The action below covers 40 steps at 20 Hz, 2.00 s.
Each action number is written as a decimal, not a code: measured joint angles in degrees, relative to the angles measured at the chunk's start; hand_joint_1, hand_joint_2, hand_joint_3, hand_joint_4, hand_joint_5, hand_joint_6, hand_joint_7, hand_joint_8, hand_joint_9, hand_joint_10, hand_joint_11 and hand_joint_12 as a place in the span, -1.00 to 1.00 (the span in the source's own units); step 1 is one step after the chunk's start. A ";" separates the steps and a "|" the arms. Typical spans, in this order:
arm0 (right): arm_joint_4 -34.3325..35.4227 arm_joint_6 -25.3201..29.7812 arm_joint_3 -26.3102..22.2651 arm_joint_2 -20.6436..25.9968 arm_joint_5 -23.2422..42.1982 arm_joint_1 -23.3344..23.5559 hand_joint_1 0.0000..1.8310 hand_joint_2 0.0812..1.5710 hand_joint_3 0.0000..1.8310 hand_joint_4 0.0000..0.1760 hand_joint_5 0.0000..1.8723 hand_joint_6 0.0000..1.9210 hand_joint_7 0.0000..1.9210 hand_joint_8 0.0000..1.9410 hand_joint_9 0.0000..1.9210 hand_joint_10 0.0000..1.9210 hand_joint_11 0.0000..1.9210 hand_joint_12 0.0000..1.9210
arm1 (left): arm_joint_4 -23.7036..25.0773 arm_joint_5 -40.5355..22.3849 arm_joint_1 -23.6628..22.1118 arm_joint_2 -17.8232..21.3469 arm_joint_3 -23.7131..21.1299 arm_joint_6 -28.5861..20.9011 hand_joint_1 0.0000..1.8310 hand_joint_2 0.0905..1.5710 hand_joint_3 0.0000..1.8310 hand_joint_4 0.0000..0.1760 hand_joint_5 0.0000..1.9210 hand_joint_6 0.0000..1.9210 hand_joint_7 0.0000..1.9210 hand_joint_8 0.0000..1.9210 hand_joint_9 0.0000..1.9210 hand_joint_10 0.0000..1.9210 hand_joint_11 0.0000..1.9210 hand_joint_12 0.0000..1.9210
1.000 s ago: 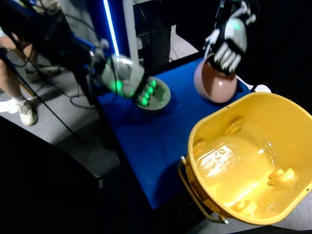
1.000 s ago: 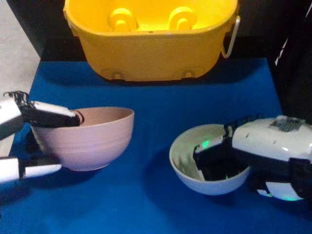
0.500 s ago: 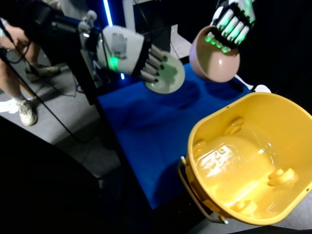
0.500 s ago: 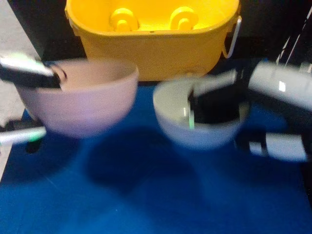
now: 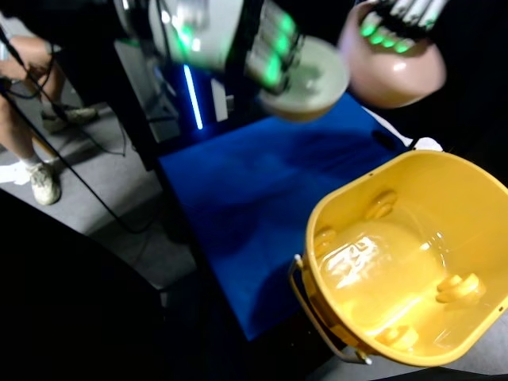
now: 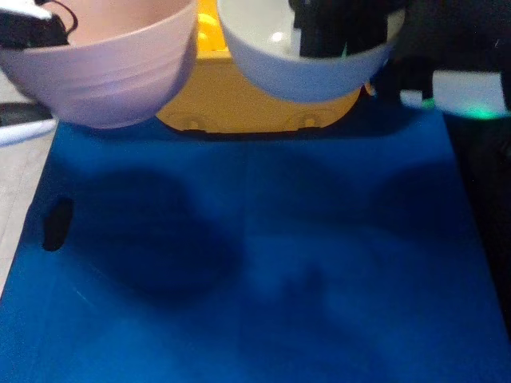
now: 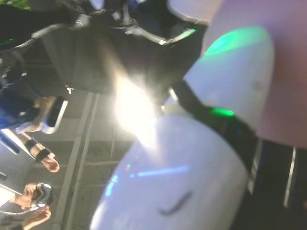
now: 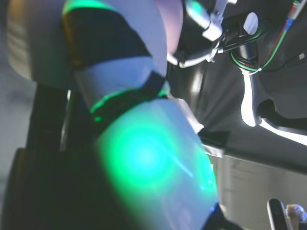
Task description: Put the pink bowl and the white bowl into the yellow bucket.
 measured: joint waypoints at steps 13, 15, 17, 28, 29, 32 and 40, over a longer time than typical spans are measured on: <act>0.00 -0.37 21.33 -14.12 11.52 10.60 0.61 0.52 -1.00 -1.00 -0.23 0.48 -0.25 0.26 -0.22 0.35 -0.47 0.81 | 11.89 -30.80 -32.22 -18.43 17.22 -3.78 0.34 0.52 -0.99 -1.00 -0.19 0.07 -0.13 0.59 0.29 0.99 0.39 1.00; 0.00 -0.35 24.09 -16.81 11.89 10.88 0.62 0.45 -1.00 -1.00 -0.09 0.33 -0.13 0.12 -0.11 0.21 -0.37 0.72 | 12.92 -34.12 -34.82 -20.70 18.99 -3.98 0.35 0.47 -1.00 -1.00 -0.16 0.14 -0.03 0.36 0.06 0.49 0.01 0.79; 0.00 -0.35 27.52 -19.61 13.31 11.43 0.49 0.44 -1.00 -1.00 -0.03 0.28 -0.12 0.13 -0.14 0.31 -0.46 0.64 | 12.61 -35.21 -35.08 -21.57 20.24 -4.22 0.49 0.47 -0.99 -1.00 -0.21 0.12 -0.14 0.28 -0.07 0.50 -0.15 0.70; 0.00 -0.44 37.22 -23.67 17.86 11.50 0.61 0.49 -1.00 -1.00 -0.19 0.40 -0.22 0.19 -0.19 0.27 -0.36 0.78 | 12.46 -40.50 -34.77 -31.15 30.93 -8.00 0.49 0.47 -1.00 -1.00 -0.22 0.21 -0.15 0.26 -0.09 0.45 -0.21 0.52; 0.00 -0.55 38.56 -24.68 18.53 11.50 0.62 0.48 -1.00 -1.00 -0.20 0.41 -0.22 0.17 -0.17 0.26 -0.33 0.74 | 12.13 -40.76 -34.58 -31.58 31.74 -8.41 0.49 0.47 -1.00 -1.00 -0.21 0.20 -0.15 0.25 -0.09 0.45 -0.20 0.51; 0.00 -0.52 40.89 -28.20 19.89 11.06 0.61 0.49 -1.00 -1.00 -0.19 0.42 -0.21 0.15 -0.19 0.27 -0.40 0.78 | 10.84 -42.53 -32.68 -33.99 34.86 -9.42 0.49 0.47 -1.00 -1.00 -0.20 0.25 -0.14 0.21 -0.10 0.43 -0.27 0.48; 0.00 -0.50 42.86 -30.73 21.62 8.63 0.15 0.22 -1.00 -1.00 -0.34 -0.53 -0.39 -0.83 -0.51 -0.61 -0.94 0.45 | 9.92 -44.78 -30.47 -36.81 38.84 -12.44 0.01 0.39 -1.00 -1.00 -0.34 -0.79 -0.30 -0.62 -0.63 -0.01 -0.98 0.72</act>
